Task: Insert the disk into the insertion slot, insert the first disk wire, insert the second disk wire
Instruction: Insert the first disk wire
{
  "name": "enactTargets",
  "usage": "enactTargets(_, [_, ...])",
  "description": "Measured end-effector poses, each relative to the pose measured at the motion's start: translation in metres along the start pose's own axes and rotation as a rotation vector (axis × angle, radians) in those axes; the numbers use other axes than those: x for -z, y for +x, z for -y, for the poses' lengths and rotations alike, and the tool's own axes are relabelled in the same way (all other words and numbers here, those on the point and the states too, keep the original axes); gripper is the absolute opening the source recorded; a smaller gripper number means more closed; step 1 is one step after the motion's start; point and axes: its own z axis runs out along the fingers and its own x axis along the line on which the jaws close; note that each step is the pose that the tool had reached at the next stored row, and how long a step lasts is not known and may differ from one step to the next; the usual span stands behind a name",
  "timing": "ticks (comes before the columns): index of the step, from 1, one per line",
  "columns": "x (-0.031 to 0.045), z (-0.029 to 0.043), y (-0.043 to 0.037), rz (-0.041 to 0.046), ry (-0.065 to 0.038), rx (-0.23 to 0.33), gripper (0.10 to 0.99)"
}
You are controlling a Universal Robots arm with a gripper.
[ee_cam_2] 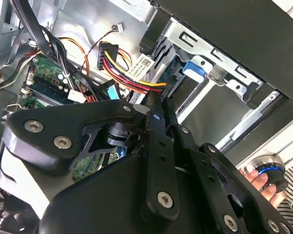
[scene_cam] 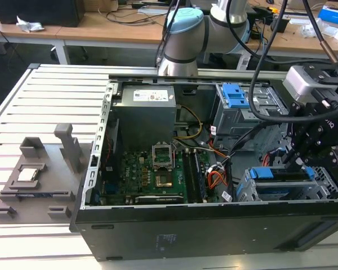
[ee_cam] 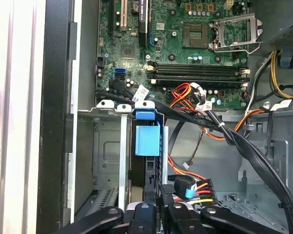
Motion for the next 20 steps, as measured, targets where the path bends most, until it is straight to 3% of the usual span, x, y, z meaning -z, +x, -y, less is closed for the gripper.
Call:
enactTargets(16, [-0.0032, 0.0019, 0.0045, 0.003, -0.001, -0.012, 0.173])
enactTargets(17, [-0.0025, 0.0019, 0.0045, 0.0028, -0.001, -0.012, 0.239])
enactTargets(20, [0.0124, 0.0011, 0.0042, 0.0028, -0.001, -0.012, 0.239])
